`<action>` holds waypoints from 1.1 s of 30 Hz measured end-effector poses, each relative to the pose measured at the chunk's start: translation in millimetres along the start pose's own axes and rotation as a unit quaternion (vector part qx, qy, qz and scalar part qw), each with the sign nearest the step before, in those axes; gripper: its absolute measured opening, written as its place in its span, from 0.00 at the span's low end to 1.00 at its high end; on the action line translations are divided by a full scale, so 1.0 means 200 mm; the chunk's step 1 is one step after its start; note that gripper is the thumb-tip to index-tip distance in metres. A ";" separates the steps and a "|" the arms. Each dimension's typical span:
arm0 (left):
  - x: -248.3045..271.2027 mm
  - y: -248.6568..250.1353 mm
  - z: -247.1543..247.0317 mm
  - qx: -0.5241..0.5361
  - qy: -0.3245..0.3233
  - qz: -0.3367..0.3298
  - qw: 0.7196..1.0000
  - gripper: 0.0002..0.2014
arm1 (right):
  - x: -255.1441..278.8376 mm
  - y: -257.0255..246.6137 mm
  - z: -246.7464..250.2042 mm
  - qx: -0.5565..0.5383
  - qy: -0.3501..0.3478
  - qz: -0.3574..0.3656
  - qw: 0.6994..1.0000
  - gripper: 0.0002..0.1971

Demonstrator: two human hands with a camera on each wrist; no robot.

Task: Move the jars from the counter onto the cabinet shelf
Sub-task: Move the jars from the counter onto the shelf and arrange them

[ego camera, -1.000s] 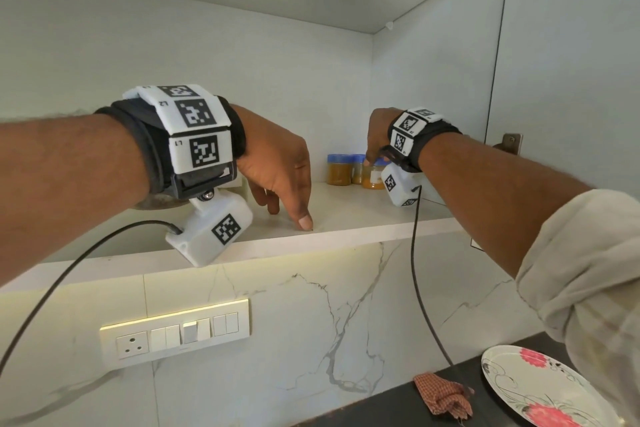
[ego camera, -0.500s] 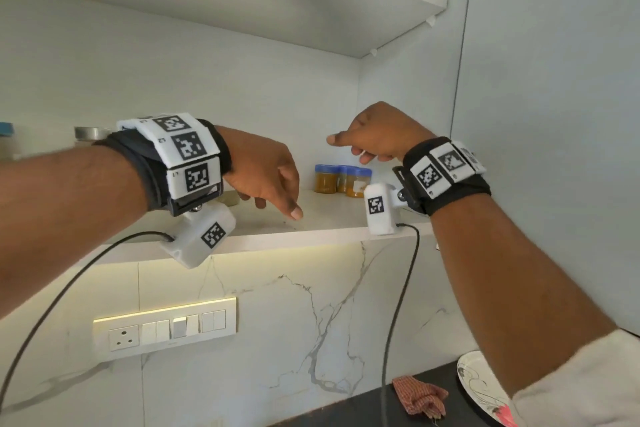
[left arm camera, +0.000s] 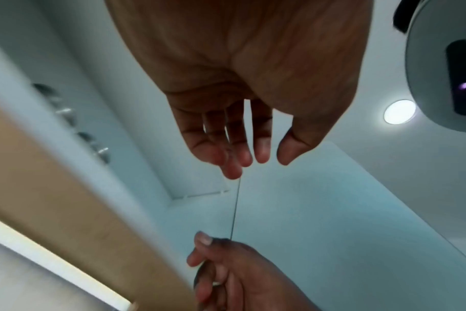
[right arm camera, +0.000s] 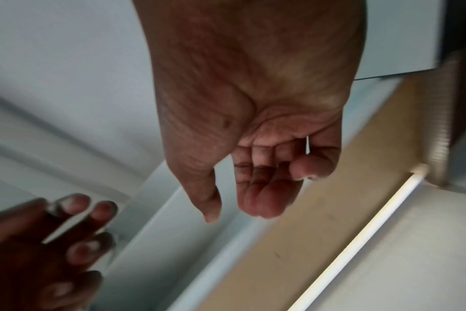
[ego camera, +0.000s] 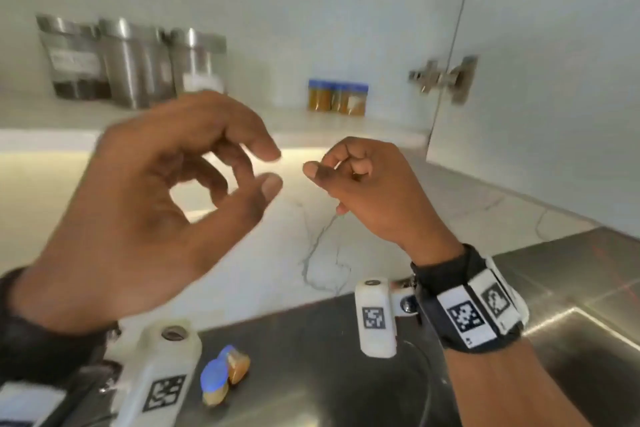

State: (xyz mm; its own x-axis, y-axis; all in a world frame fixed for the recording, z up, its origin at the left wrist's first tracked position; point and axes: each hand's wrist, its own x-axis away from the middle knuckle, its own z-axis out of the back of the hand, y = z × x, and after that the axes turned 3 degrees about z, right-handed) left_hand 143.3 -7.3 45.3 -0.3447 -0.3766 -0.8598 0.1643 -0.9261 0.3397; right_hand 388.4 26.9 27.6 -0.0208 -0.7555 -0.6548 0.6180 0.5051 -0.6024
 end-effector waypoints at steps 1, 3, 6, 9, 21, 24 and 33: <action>0.09 -0.04 -0.03 0.006 -0.009 0.020 1.000 0.05 | 0.05 0.06 -0.06 0.002 -0.008 -0.006 1.000 0.15; 0.27 -0.15 -0.08 0.013 -0.022 0.083 0.996 0.05 | 0.15 0.19 -0.20 -0.003 -0.035 -0.030 0.999 0.13; 0.54 -0.42 -0.15 0.005 -0.041 0.203 0.978 0.03 | 0.29 0.39 -0.43 -0.008 -0.084 -0.086 0.993 0.12; 0.83 -0.74 -0.20 -0.021 -0.063 0.330 0.941 0.06 | 0.44 0.61 -0.70 -0.026 -0.135 -0.161 0.977 0.11; 1.66 -1.51 -0.49 -0.063 -0.220 0.516 0.825 0.34 | 0.70 1.36 -1.64 0.090 -0.430 -0.235 0.867 0.45; 1.73 -1.58 -0.57 -0.067 -0.240 0.540 0.804 0.37 | 0.70 1.40 -1.74 0.129 -0.498 -0.206 0.832 0.54; 1.77 -1.63 -0.67 -0.072 -0.145 0.528 0.834 0.25 | 0.74 1.40 -1.85 0.199 -0.422 -0.191 0.864 0.27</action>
State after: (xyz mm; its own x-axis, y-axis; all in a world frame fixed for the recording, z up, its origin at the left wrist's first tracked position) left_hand 91.4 164.7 -421.0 -0.1436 -0.9893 0.0249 0.6190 -0.0701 0.7822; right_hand 268.2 211.1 -405.6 0.1938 -0.9550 0.2247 0.9172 0.0951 -0.3868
